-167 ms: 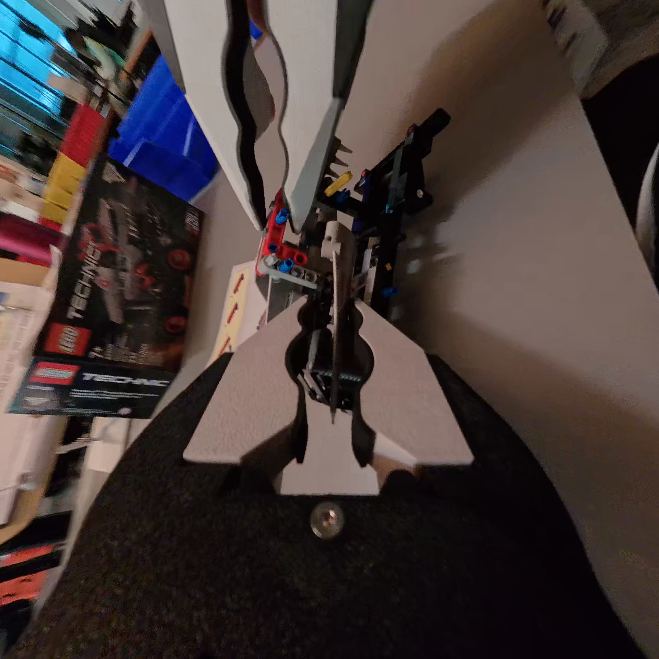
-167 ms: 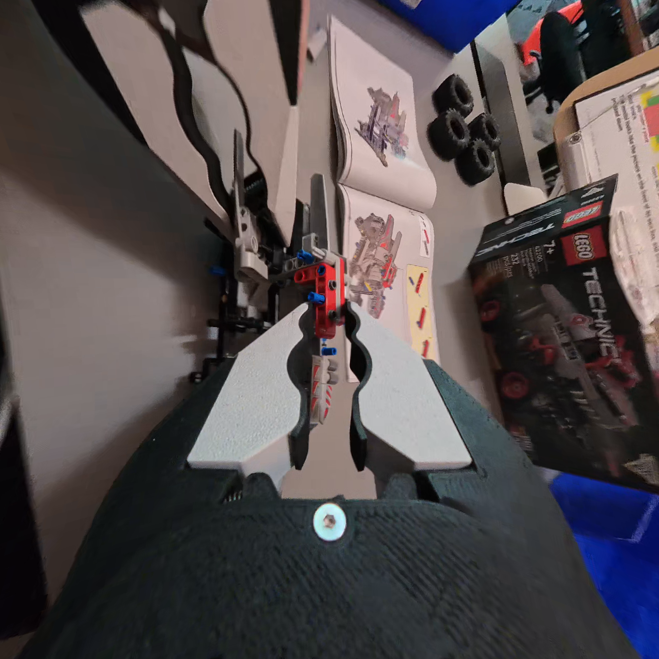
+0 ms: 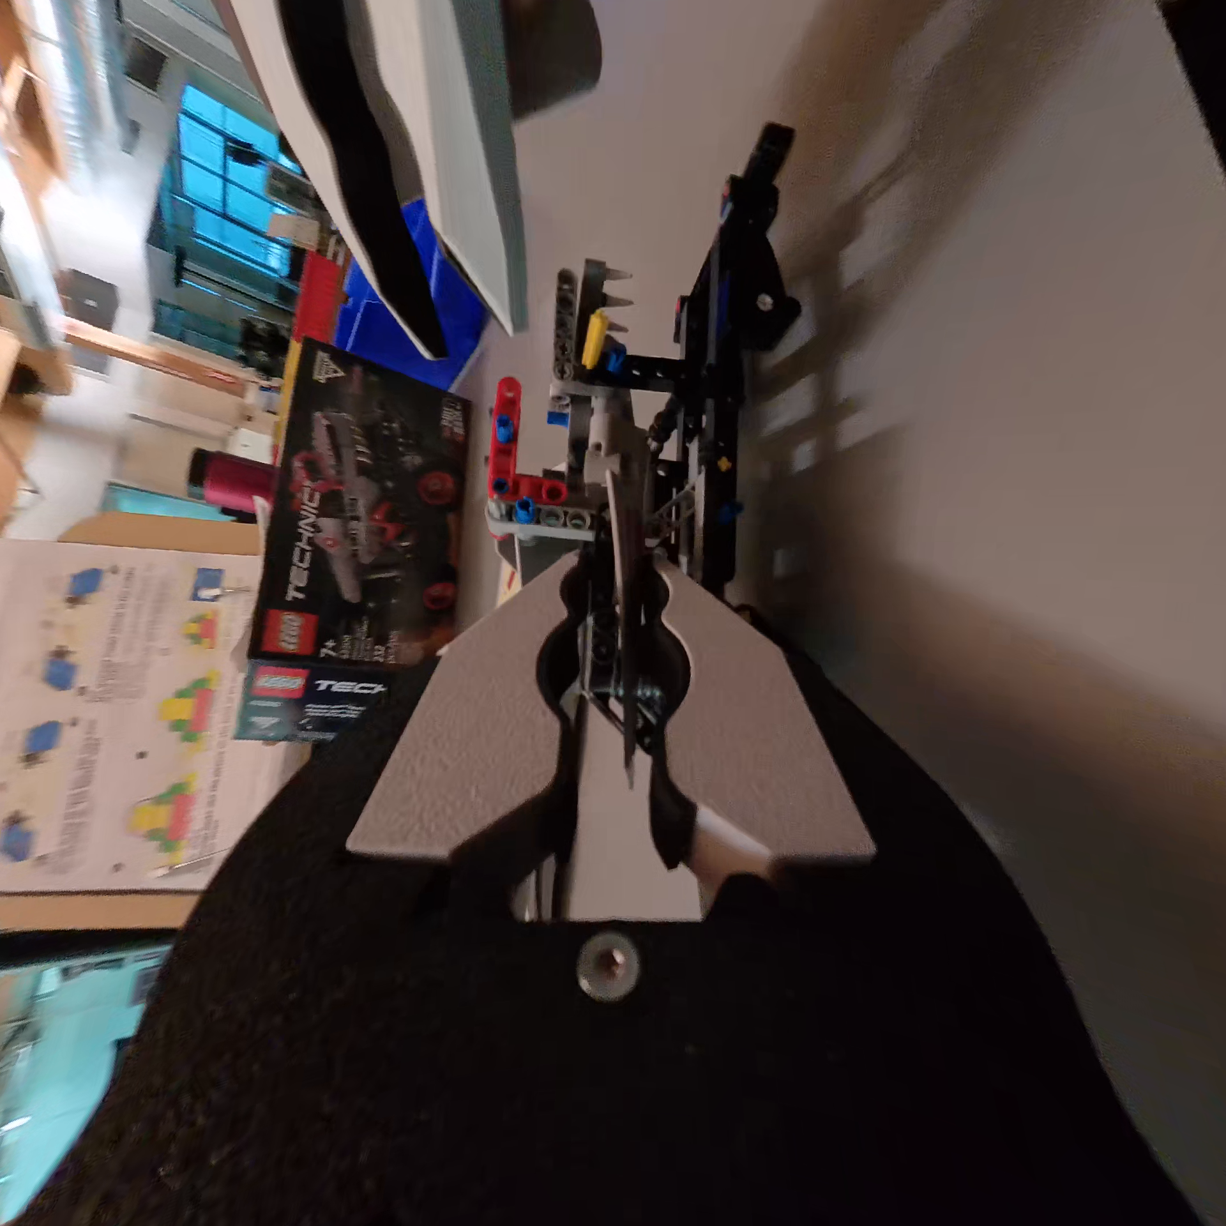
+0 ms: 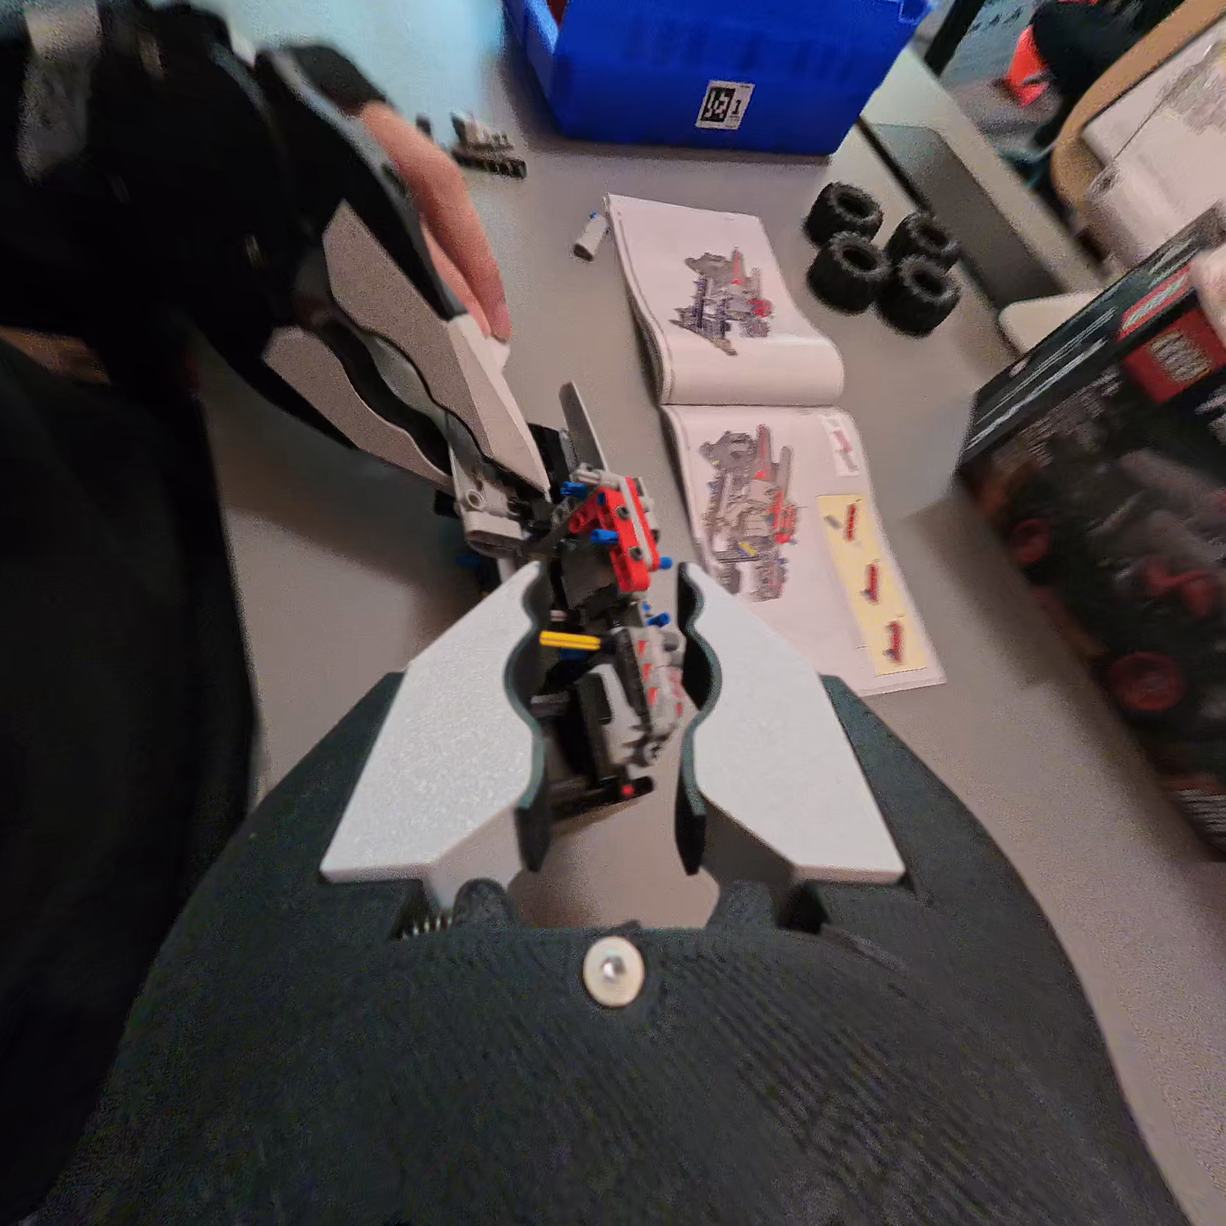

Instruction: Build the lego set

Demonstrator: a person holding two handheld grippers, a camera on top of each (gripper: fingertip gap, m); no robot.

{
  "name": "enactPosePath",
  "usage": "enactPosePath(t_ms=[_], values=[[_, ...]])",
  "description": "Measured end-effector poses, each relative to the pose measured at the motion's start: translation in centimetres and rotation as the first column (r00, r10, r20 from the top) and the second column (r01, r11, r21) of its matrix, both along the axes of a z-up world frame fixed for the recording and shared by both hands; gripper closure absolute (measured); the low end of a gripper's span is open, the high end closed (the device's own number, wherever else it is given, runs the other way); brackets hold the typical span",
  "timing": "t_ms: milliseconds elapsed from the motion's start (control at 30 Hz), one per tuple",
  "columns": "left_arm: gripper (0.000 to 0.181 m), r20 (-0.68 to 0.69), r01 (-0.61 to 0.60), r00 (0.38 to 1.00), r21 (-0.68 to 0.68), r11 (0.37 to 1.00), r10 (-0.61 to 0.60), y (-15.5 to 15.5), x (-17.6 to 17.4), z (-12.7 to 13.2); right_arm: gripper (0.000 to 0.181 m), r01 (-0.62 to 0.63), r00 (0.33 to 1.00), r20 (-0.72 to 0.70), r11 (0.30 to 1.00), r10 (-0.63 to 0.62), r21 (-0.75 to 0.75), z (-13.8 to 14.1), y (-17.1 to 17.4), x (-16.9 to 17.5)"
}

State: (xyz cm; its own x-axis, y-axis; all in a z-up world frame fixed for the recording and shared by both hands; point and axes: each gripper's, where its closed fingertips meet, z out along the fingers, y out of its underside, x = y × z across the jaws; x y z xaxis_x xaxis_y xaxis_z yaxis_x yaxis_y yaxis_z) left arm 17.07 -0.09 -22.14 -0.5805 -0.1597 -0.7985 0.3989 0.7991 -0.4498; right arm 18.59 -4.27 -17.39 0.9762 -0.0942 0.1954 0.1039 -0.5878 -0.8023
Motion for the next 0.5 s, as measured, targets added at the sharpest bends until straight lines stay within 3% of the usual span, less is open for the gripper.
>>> enactPosePath(t_ms=[67, 200, 267, 333, 433, 500], values=[[0.169, 0.043, -0.009, 0.999, 0.003, 1.0, 0.009, 0.0, -0.1, 0.0, 0.131, -0.011, 0.991, -0.132, 1.0, 0.012, 0.014, -0.4, 0.0, -0.2], [0.169, 0.092, -0.016, 0.996, -0.009, 1.0, 0.017, -0.1, -0.1, 0.0, 0.107, -0.043, 0.965, -0.26, 0.998, 0.028, -0.053, -3.3, 1.3, 1.1], [0.169, 0.104, -0.014, 0.994, -0.001, 1.0, 0.014, -0.1, -0.1, 0.0, 0.109, -0.08, 0.932, -0.355, 0.997, 0.079, 0.011, -2.7, 2.6, 1.0], [0.169, 0.133, -0.017, 0.991, 0.015, 1.0, 0.015, -0.1, -0.1, 0.0, 0.128, -0.1, 0.883, -0.452, 0.991, 0.128, 0.085, -1.6, 3.6, 1.0], [0.17, 0.182, -0.023, 0.983, 0.042, 0.999, 0.015, -0.1, -0.1, 0.0, 0.127, -0.186, 0.818, -0.57, 0.975, 0.084, -0.122, -4.6, 2.5, 0.5], [0.17, 0.188, -0.019, 0.982, 0.04, 0.999, 0.011, -0.1, -0.2, 0.0, 0.138, -0.222, 0.811, -0.573, 0.968, 0.117, -0.116, -4.6, 3.1, -0.2]])
